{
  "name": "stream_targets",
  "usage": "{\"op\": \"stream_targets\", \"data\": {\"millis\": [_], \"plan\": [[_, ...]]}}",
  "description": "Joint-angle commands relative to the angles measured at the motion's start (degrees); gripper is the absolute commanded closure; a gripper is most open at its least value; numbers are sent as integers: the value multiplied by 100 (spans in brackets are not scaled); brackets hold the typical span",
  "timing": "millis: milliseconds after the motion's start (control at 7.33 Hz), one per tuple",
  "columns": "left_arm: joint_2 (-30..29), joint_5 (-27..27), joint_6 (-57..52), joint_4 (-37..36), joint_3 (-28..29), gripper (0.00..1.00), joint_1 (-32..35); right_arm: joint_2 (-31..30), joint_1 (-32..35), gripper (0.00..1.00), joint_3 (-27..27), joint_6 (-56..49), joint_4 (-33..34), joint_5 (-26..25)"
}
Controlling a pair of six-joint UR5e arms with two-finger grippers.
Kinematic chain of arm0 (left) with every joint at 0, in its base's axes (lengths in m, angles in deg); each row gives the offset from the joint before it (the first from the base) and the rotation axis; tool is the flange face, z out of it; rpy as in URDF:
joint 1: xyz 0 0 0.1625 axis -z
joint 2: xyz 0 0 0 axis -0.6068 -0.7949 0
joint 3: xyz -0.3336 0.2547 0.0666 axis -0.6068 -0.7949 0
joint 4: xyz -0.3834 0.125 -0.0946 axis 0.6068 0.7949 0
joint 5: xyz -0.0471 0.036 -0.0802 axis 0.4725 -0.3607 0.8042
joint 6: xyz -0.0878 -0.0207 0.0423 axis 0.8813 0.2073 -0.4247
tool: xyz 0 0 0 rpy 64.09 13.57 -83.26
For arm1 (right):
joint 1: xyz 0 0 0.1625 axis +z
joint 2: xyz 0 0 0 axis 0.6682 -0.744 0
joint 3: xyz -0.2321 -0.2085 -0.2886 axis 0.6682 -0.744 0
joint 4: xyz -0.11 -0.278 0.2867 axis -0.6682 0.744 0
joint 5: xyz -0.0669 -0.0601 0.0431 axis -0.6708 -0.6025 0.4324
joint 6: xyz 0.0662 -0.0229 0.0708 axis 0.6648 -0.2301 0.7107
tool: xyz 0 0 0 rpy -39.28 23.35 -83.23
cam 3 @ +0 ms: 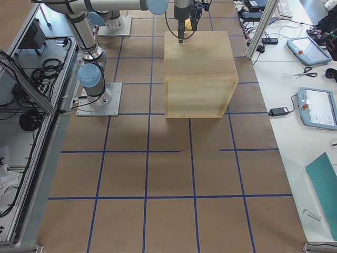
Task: Open upper drawer
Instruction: 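Align the left gripper fingers around the black drawer handle bar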
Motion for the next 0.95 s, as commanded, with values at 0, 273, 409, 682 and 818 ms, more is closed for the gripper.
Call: {"op": "stream_targets", "data": {"millis": [0, 273, 409, 682, 818], "plan": [[2, -10, -48, 5, 3, 0, -22, 0, 0, 0, 0, 0, 0, -4], [20, -19, 38, 5, 3, 0, -137, 0, 0, 0, 0, 0, 0, -4], [-15, 34, 178, 22, 29, 0, -137, 0, 0, 0, 0, 0, 0, -4], [2, 271, 373, 23, 73, 0, -111, 0, 0, 0, 0, 0, 0, -4], [2, 350, 382, 23, 64, 0, -110, 0, 0, 0, 0, 0, 0, -4]]}}
